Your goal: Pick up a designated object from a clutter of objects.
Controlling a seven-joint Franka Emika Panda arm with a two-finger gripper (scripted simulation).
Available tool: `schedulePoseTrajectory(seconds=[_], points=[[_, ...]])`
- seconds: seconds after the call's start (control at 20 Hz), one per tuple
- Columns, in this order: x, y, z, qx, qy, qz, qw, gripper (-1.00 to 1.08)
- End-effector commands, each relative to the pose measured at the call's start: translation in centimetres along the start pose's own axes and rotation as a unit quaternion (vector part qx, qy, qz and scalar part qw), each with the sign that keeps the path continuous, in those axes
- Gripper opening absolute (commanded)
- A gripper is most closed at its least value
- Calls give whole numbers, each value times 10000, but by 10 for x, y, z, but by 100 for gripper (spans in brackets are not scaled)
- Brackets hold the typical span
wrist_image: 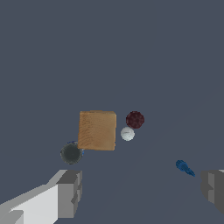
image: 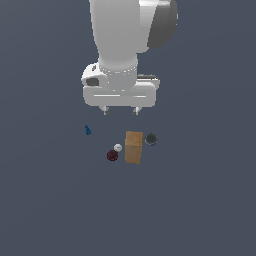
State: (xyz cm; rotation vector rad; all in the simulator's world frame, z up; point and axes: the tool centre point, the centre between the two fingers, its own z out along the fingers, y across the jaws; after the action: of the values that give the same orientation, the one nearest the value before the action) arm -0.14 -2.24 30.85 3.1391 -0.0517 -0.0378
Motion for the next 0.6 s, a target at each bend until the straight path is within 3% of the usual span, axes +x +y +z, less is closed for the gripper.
schedulePoseTrajectory(seconds=[0.0, 0.55], points=[[0, 0, 0, 0, 0, 0, 10000, 100], [-4, -22, 10, 3, -160, -386, 9991, 100]])
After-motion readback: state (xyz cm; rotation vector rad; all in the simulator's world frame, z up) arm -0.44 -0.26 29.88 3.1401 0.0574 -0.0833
